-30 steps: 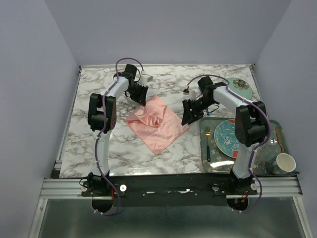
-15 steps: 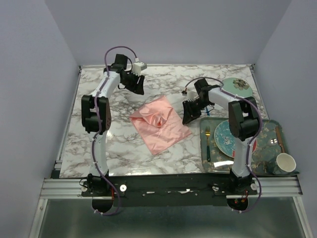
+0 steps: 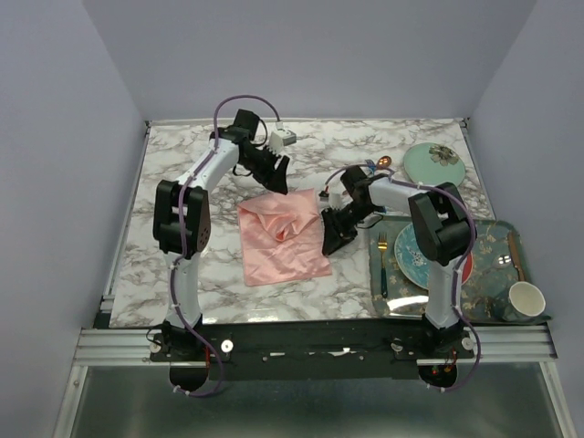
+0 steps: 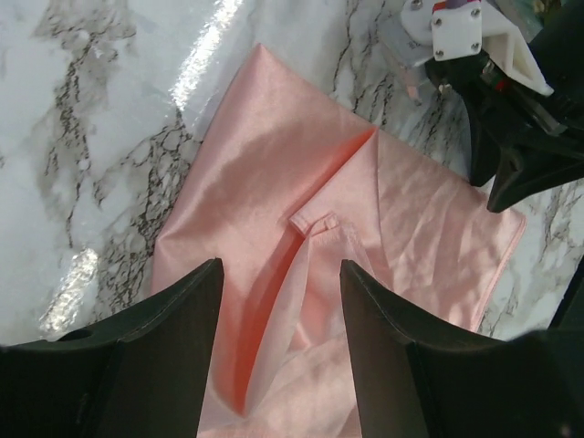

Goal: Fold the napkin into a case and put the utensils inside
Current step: Rotate the crumpled napkin at the center of the board, then smooth out the crumpled napkin at the center of the board.

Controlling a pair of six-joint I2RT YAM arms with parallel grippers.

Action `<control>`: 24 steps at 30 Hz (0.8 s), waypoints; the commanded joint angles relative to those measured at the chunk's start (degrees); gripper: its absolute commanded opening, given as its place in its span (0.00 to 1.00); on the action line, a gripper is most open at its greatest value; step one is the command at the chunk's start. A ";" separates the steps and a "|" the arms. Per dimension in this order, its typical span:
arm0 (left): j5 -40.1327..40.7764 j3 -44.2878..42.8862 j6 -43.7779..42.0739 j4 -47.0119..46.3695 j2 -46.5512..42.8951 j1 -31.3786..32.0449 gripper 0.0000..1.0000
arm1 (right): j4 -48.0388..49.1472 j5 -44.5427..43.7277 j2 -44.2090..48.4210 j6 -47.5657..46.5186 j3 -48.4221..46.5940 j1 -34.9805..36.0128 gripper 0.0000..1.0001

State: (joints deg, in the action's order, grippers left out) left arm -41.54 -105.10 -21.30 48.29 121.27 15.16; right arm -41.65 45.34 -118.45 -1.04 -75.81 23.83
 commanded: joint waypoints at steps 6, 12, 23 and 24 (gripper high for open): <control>-1.18 -0.11 -1.55 3.47 3.97 3.56 0.62 | -4.67 -1.57 7.35 -3.88 -3.63 -2.65 0.47; 2.95 0.16 -0.94 3.39 5.29 5.41 0.62 | -0.63 -3.50 5.87 -0.55 -9.17 -3.53 0.43; 6.30 2.18 -2.52 4.71 5.99 5.76 0.62 | 1.83 -4.03 -0.20 3.76 -16.21 -3.62 0.42; 6.21 2.35 -2.52 4.62 6.08 5.85 0.62 | 2.09 -4.03 -0.37 3.85 -15.86 -3.62 0.42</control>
State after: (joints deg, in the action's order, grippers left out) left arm -37.41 -104.18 -22.57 51.72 126.10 20.91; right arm -40.86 42.76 -116.92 1.10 -90.76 20.25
